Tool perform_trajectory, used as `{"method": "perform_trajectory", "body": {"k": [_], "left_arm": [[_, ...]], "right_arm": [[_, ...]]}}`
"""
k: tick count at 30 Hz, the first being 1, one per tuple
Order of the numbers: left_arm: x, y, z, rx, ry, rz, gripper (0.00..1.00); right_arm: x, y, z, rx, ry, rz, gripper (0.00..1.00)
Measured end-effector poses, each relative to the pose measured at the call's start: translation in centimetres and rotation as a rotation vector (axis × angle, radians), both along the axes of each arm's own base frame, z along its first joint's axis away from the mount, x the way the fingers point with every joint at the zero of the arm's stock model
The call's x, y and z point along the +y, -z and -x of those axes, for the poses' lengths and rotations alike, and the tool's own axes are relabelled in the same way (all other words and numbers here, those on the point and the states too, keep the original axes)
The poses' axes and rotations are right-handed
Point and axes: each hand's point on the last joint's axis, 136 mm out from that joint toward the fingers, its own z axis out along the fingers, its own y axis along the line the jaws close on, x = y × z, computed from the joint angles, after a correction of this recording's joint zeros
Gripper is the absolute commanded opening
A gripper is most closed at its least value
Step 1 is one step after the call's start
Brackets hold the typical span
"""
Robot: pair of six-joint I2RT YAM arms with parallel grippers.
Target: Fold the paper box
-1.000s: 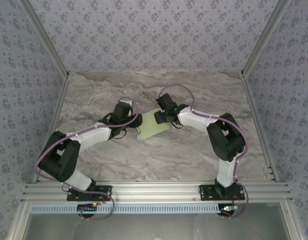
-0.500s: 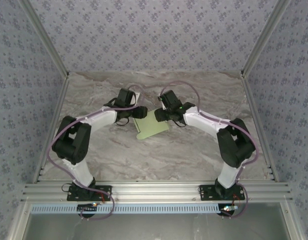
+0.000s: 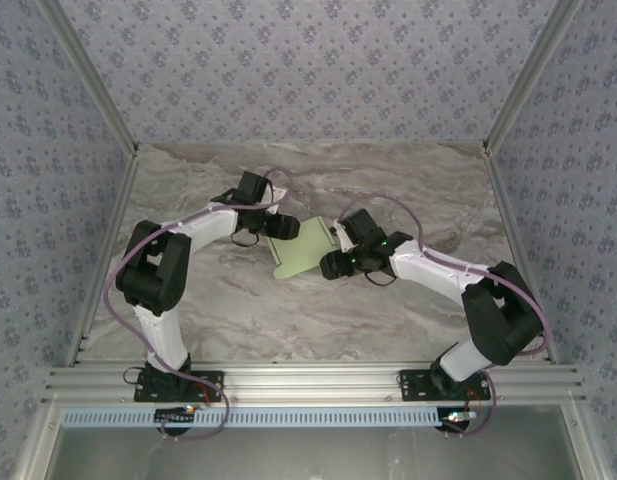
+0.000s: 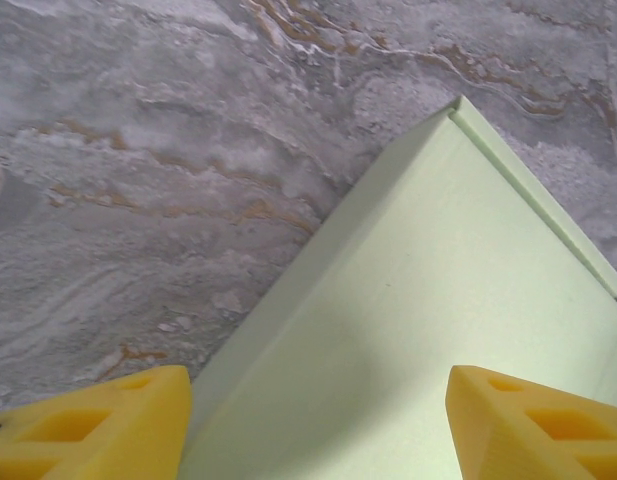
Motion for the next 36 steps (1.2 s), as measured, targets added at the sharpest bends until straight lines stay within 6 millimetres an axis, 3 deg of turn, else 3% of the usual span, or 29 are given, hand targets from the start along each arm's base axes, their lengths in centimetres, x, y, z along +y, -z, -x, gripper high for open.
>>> {"method": "perform_trajectory", "body": {"k": [8,18,26,36], "left_arm": [[-0.4,0.7,1.5,0.057,0.02,0.053,0.67],[0.0,1.3,2.7,0.09,0.019,0.061,0.67],[0.3,1.3,2.5,0.094,0.004,0.064,0.65],[0.0,1.0,2.4,0.099,-0.007,0.089,0.6]], "right_arm": [[-0.8,1.1,0.3,0.099,0.057,-0.133,0.65],[-0.4,0.6,-2.1,0.113,0.148,-0.301,0.62],[0.3,1.9,-3.8,0.158,0.212,-0.408,0.53],[0.6,2.5,-4.7,0.186,0.247,-0.517,0.31]]}}
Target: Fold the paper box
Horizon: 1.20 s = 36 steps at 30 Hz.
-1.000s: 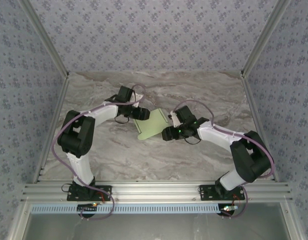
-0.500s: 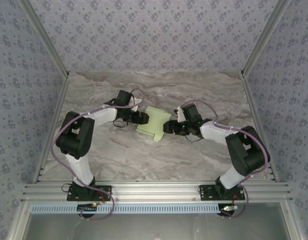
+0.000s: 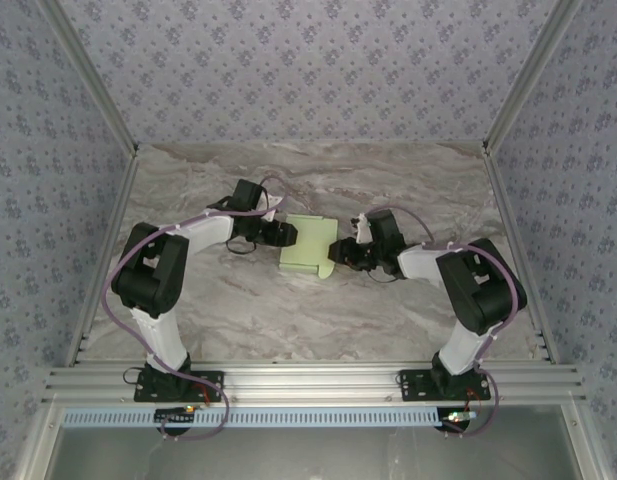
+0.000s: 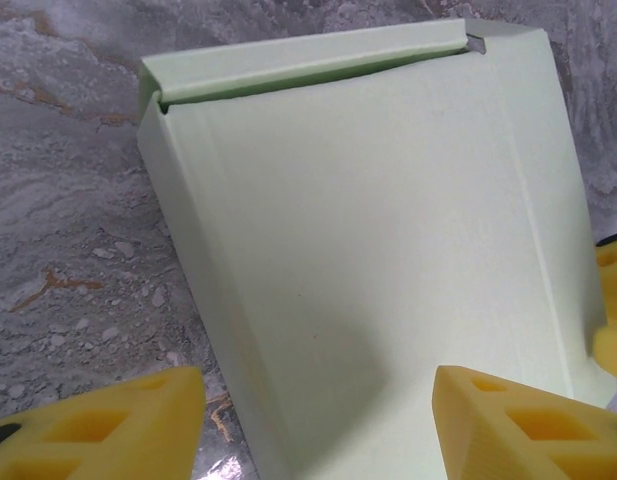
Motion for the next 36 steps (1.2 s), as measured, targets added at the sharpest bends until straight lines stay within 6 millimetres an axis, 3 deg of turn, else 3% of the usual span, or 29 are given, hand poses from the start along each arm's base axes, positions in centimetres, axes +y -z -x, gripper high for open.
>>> {"method": "perform_trajectory", "body": {"k": [8,17,30,36], "left_arm": [[0.2,0.9,0.5,0.035,-0.024,0.017,0.45],[0.4,0.9,0.1,0.055,-0.068,0.082,0.29],[-0.3,0.9,-0.6,0.072,-0.092,0.162,0.27],[-0.9,0.7,-0.6,0.079,-0.078,0.2,0.28]], "right_arm": [[0.1,-0.5,-0.6,-0.009,0.018,-0.055,0.18],[0.1,-0.8,-0.8,-0.012,0.042,-0.092,0.11],[0.0,-2.5,-0.7,-0.024,0.099,-0.153,0.04],[0.1,-4.9,-0.5,-0.078,0.109,-0.164,0.03]]}}
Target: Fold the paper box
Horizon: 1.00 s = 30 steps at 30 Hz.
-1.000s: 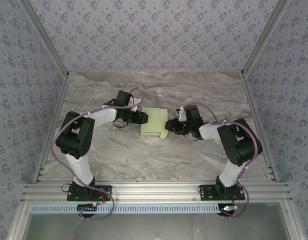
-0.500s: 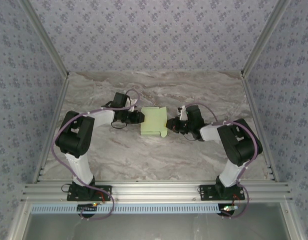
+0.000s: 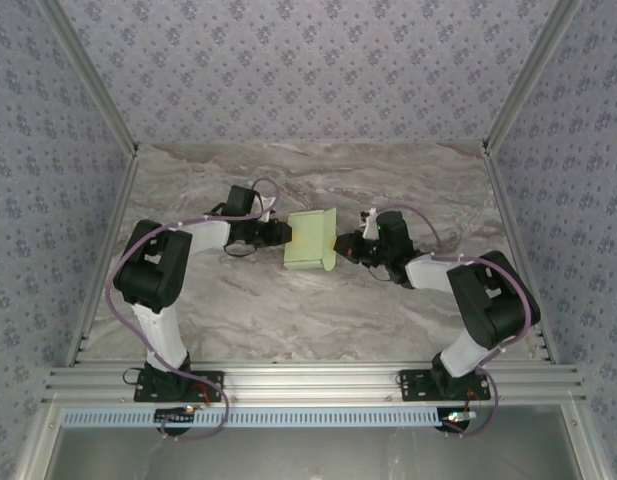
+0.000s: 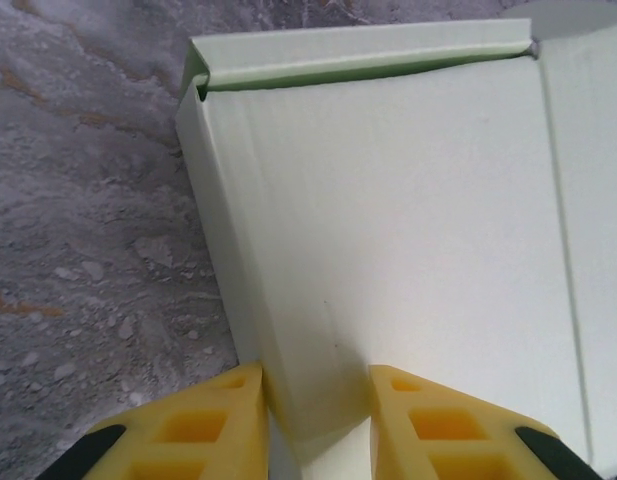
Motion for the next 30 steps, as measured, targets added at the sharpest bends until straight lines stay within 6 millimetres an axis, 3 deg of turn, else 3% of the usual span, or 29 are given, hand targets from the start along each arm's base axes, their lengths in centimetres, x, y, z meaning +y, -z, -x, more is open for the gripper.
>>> {"method": "perform_trajectory", "body": {"k": [30], "left_arm": [[-1.4,-0.1,0.4,-0.01,0.029,0.022,0.32]], "right_arm": [[-0.2,-1.4,0.8,-0.017,0.049,0.06,0.03]]}}
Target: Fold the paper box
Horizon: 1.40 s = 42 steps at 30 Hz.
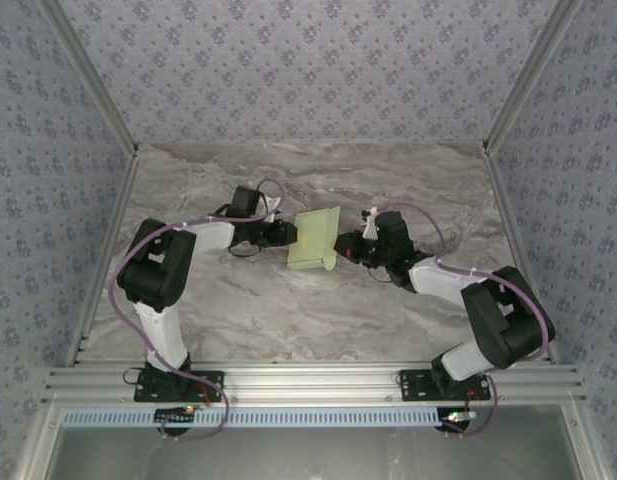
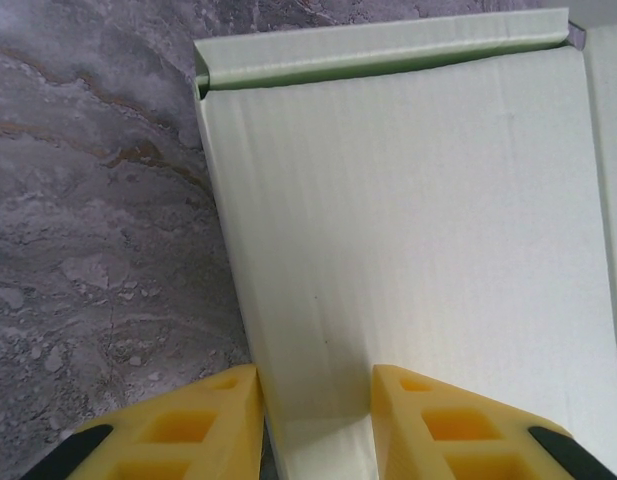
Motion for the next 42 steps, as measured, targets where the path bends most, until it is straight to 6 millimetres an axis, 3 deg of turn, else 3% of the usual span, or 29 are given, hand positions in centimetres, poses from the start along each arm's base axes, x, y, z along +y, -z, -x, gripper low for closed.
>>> {"method": "perform_trajectory", "body": {"k": [14,24,32,38,42], "left_arm": [[-0.6,-0.1,0.0,-0.007,0.006,0.013,0.33],[-1.5,0.6,0.7,0.017,0.031,0.019,0.34],[-1.9,1.0,1.5,0.037,0.048,0.012,0.39],[-0.9,1.3,1.1,0.01,-0.004,-0.053,0.46],[1.2,0.1,1.8,-0.071,-0.083,-0.129,0.52]], "right_arm": [[0.0,-1.0,0.0,-0.016,0.008,0.002,0.03],[1.2,-2.6,-0.1,-0.047,-0.014,-0.014,0.04],[1.2,-2.4,-0.4,-0.039,0.009,0.01,0.05],[2.1,-2.1,-0.8,-0.034,0.019,0.019,0.07],[2.5,-2.0,-0.9,-0.03,0.029,0.023,0.08]]}}
